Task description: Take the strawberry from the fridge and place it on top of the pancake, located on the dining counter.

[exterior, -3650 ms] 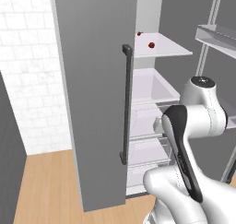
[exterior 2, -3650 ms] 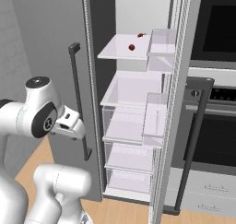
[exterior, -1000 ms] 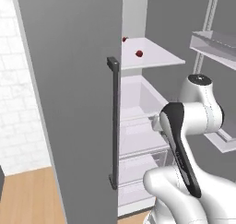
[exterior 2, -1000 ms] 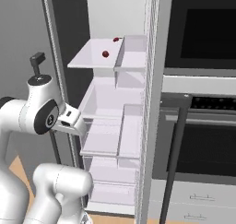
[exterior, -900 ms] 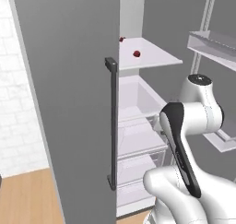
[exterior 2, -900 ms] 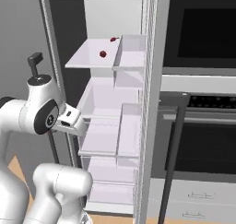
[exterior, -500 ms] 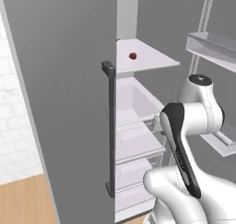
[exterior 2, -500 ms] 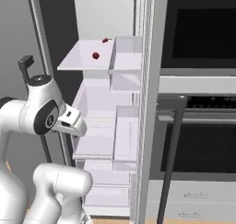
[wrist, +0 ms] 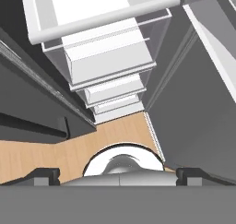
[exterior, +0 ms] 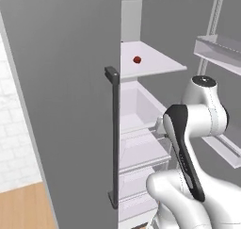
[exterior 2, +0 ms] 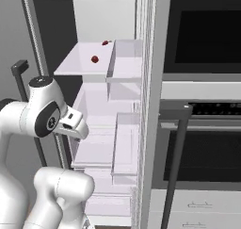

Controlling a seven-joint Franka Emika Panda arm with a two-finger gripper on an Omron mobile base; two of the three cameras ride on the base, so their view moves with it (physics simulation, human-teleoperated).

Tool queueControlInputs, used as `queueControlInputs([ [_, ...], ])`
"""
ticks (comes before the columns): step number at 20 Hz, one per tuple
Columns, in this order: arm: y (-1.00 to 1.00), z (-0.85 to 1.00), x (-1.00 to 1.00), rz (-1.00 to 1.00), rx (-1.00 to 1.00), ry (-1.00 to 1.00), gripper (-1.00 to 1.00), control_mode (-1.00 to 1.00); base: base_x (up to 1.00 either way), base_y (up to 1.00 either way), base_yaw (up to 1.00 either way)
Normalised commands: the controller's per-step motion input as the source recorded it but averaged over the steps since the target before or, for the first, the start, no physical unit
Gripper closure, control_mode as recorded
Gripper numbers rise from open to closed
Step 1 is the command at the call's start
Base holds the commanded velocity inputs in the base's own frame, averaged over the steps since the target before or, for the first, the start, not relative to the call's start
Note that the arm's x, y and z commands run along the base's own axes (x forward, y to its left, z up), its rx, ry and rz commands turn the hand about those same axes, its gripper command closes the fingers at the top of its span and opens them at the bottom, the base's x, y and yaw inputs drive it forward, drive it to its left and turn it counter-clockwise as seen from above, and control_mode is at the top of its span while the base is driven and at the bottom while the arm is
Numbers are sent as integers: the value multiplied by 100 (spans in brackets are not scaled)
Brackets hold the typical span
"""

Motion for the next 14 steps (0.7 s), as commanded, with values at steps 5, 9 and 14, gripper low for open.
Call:
queueControlInputs([
  [5, 0, 0, 0, 0, 0, 0, -100, 100, 6, -29, 0],
  [9, 0, 0, 0, 0, 0, 0, -100, 100, 29, -2, 0],
  [14, 0, 0, 0, 0, 0, 0, -100, 100, 38, -6, 0],
])
